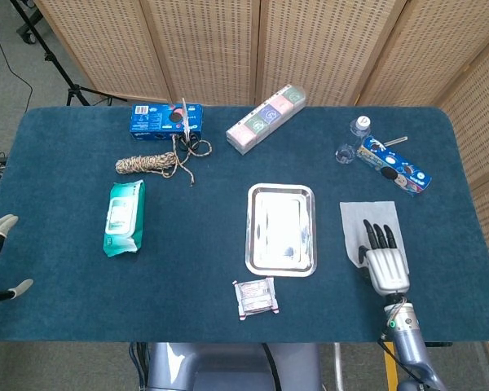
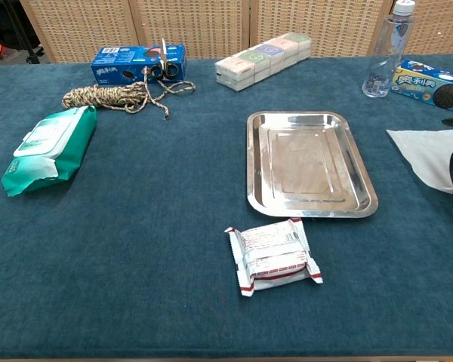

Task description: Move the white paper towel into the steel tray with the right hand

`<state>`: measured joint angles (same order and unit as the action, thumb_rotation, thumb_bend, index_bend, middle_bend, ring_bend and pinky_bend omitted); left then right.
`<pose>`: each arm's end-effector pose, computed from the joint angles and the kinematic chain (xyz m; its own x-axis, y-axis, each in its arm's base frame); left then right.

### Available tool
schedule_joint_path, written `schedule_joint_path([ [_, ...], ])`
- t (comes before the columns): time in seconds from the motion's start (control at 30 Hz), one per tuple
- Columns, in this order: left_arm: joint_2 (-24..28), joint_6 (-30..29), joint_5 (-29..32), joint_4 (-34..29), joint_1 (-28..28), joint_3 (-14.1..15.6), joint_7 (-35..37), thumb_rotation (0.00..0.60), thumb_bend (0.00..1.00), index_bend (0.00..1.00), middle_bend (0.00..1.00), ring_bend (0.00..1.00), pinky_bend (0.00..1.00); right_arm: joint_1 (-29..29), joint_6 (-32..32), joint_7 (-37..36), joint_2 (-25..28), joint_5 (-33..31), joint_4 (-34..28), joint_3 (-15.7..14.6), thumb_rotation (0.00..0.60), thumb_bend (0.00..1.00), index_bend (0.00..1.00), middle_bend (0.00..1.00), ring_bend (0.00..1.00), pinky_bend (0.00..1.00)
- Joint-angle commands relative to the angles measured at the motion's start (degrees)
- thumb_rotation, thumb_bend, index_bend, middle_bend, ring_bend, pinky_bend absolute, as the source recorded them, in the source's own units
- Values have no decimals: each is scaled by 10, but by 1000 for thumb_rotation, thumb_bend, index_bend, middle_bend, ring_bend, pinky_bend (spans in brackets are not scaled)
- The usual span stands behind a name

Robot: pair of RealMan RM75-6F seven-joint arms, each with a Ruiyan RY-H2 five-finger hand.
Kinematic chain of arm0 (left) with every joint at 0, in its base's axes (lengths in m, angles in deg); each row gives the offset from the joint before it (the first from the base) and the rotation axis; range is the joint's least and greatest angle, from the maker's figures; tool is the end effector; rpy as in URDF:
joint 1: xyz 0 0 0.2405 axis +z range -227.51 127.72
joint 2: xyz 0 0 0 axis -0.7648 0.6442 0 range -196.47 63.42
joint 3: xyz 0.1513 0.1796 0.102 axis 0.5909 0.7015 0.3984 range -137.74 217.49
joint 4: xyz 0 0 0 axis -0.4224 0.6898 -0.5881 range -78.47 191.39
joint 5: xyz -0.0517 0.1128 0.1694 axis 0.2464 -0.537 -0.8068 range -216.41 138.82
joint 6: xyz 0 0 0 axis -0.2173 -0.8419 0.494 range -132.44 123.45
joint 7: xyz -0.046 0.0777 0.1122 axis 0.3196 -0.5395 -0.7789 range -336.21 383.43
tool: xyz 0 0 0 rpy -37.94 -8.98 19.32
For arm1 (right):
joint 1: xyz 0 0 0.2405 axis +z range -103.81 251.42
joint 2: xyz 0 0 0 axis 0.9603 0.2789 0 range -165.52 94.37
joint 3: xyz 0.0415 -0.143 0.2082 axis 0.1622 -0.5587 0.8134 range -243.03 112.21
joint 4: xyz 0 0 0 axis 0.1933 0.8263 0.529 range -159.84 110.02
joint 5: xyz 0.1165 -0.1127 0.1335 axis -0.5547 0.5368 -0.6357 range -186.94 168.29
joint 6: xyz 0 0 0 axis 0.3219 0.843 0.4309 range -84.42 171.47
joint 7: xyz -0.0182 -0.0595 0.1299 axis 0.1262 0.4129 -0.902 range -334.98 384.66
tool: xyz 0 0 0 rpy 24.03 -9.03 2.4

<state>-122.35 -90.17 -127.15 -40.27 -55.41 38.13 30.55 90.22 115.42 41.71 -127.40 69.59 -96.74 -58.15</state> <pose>-0.2989 0.1798 0.1940 0.3505 0.0080 0.9365 0.9351 -0.0597 -0.3494 -0.2929 -0.2561 0.0141 0.5230 -0.1008 0.8463 -0.8522 -0.0785 0.5173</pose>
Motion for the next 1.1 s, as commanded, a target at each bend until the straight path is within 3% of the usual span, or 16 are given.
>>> schedule_joint_path([
  [0.03, 1, -1, -1, 0, 0, 0, 2, 600, 0, 0, 0, 0, 0, 8, 3, -11, 7, -21, -45, 29, 600, 620, 662, 0, 0, 0],
  [0.27, 5, -7, -4, 2, 3, 0, 16, 600, 0, 0, 0, 0, 0, 42, 37, 11, -17, -65, -141, 112, 600, 646, 675, 6, 0, 0],
  [0.43, 9, -12, -7, 5, 6, 1, 30, 600, 0, 0, 0, 0, 0, 95, 45, 87, -67, -49, -141, 125, 600, 646, 675, 7, 0, 0],
  [0.67, 14, -18, -7, 8, 9, 0, 50, 600, 0, 0, 0, 0, 0, 144, 19, 175, -119, -32, -77, 93, 600, 644, 677, 7, 0, 0],
  [0.87, 18, -16, -6, 13, 9, 0, 65, 600, 0, 0, 0, 0, 0, 126, 66, 286, -160, -37, -79, 53, 600, 646, 685, 8, 0, 0],
  [0.97, 19, -17, -8, 13, 9, 0, 67, 600, 0, 0, 0, 0, 0, 114, 77, 309, -173, -37, -91, 29, 600, 646, 685, 14, 0, 0],
  [1.1, 19, -18, -13, 11, 10, 2, 64, 600, 0, 0, 0, 0, 0, 104, 85, 311, -209, -35, -61, 9, 600, 661, 686, 29, 0, 0],
])
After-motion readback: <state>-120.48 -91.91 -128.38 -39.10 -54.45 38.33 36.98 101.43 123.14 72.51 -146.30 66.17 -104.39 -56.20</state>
